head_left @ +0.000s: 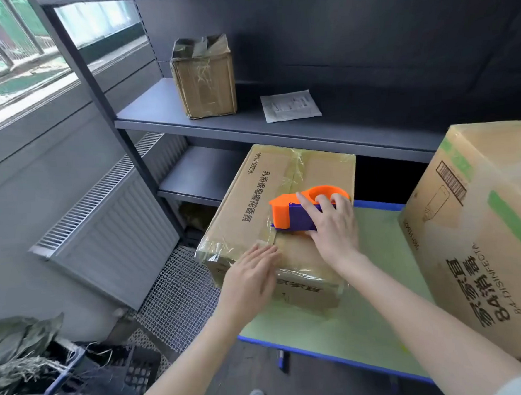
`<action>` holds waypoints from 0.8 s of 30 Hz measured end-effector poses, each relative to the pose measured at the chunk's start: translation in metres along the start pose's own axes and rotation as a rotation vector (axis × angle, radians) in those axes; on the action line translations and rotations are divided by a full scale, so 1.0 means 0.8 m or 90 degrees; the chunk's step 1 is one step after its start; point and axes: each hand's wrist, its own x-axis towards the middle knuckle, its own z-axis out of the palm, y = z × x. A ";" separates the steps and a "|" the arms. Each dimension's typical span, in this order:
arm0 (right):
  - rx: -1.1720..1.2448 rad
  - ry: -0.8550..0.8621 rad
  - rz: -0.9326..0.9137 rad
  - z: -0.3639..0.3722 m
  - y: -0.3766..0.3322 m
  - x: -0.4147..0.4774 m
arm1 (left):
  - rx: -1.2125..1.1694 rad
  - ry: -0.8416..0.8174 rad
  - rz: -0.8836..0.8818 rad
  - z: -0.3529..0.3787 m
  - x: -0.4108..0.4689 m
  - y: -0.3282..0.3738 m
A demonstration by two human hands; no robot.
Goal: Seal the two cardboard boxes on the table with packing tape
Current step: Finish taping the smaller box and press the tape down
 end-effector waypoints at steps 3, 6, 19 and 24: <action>-0.015 0.028 0.015 0.005 -0.011 -0.002 | 0.046 0.012 -0.114 -0.035 -0.004 -0.061; -0.005 0.097 -0.023 0.003 -0.030 -0.010 | 0.069 0.005 -0.229 -0.055 -0.013 -0.103; 0.218 -0.231 -0.355 0.050 -0.165 0.017 | -0.104 -0.144 -0.367 -0.066 -0.030 -0.160; 0.201 -0.208 -0.366 0.055 -0.185 0.025 | -0.096 -0.122 -0.309 -0.068 -0.028 -0.165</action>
